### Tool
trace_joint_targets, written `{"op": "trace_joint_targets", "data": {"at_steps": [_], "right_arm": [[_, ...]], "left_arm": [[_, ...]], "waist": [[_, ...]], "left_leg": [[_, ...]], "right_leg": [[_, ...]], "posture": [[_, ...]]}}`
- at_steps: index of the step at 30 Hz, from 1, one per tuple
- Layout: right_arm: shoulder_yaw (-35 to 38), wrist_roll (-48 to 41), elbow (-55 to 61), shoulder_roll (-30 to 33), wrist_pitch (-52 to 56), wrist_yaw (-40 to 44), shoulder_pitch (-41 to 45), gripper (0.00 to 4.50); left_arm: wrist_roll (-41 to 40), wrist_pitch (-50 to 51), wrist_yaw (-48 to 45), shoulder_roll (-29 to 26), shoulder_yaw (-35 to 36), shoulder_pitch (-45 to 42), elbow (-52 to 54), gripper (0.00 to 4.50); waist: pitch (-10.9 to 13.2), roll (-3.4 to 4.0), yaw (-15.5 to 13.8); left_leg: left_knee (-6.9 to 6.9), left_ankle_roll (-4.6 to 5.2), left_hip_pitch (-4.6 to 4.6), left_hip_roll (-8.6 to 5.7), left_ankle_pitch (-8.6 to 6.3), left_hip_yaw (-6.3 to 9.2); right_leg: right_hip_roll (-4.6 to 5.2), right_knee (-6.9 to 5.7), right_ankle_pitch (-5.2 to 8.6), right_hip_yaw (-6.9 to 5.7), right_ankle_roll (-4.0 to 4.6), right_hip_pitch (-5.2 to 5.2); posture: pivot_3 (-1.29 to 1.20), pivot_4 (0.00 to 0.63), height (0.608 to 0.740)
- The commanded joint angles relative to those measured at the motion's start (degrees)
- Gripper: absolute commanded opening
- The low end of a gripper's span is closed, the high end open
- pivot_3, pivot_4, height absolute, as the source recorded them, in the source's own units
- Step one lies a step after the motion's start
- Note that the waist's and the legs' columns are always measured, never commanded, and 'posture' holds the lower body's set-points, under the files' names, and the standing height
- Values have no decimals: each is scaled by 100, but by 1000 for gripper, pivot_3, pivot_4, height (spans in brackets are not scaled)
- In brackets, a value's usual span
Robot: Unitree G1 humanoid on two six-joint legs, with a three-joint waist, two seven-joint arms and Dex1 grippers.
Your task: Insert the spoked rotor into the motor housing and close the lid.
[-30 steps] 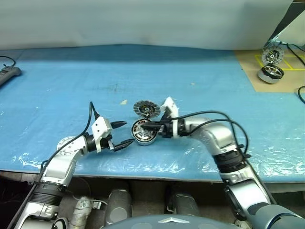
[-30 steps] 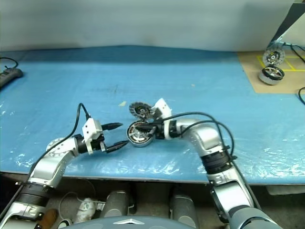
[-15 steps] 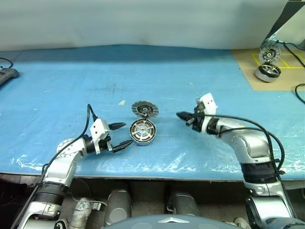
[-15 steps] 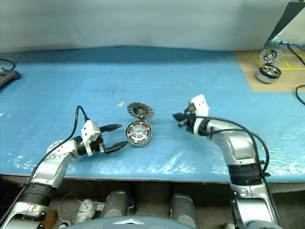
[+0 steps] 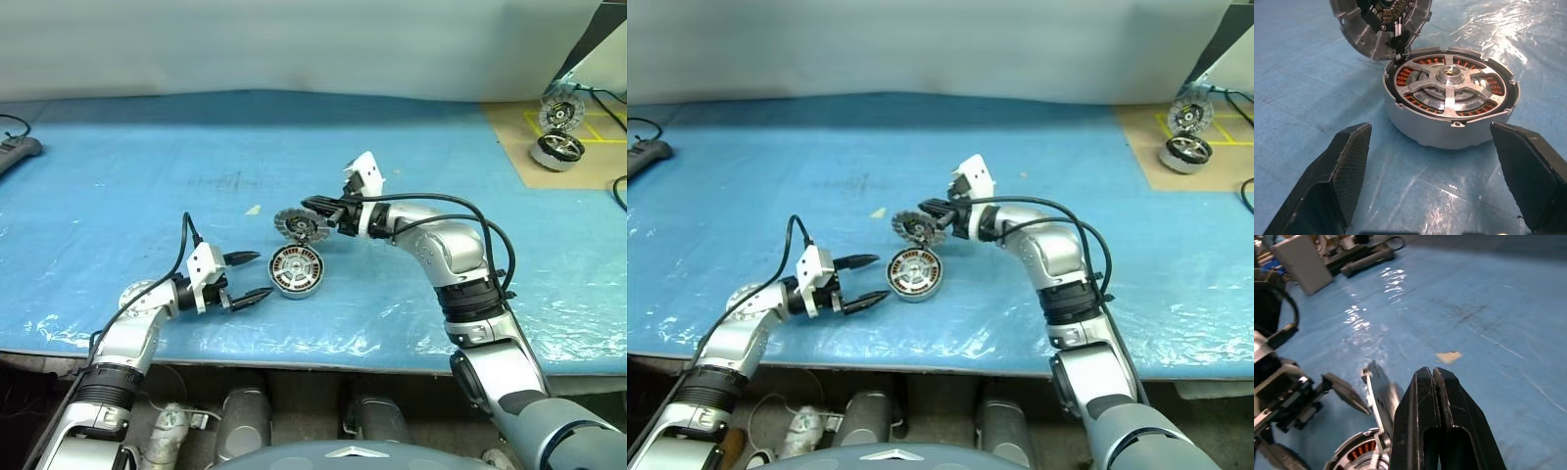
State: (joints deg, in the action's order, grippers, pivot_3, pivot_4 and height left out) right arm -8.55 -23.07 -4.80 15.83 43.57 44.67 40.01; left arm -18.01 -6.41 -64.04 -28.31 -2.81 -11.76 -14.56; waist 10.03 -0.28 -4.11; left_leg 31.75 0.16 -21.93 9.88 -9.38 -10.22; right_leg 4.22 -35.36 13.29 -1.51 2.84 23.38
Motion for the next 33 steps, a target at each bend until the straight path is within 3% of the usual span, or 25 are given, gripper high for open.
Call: {"op": "trace_joint_targets", "data": {"at_steps": [1,12,17,24,33], "right_arm": [[-273,-213,431,267,74,684,-23,37],[-1399,668,417,598,-716,968,-914,37],[-1321,668,447,579,-777,935,-941,37],[-666,153,1157,607,-519,899,-759,37],[-929,293,1373,726,-572,1013,-781,3054]], "left_arm": [[-71,-27,-153,-160,95,67,189,4161],[-74,50,-423,-506,140,305,336,4161],[-90,56,-446,-577,184,197,268,4161],[-120,144,-394,-537,169,148,414,4161],[-105,195,-331,-466,130,120,479,4161]], "waist": [[0,0,0],[0,-1,26],[0,-1,8],[0,-1,8],[0,-1,10]], "left_leg": [[0,0,-2,0,0,0],[0,2,6,4,-1,0],[1,18,22,-1,-11,0],[1,18,10,0,-11,0],[0,18,9,1,-11,0]], "right_leg": [[0,1,0,0,0,1],[-1,0,0,0,0,0],[1,0,1,3,0,-18],[0,0,0,3,0,-6],[0,0,0,1,0,-6]], "posture": [[0,150,740],[0,150,740],[0,150,740],[0,150,740],[0,150,740]]}}
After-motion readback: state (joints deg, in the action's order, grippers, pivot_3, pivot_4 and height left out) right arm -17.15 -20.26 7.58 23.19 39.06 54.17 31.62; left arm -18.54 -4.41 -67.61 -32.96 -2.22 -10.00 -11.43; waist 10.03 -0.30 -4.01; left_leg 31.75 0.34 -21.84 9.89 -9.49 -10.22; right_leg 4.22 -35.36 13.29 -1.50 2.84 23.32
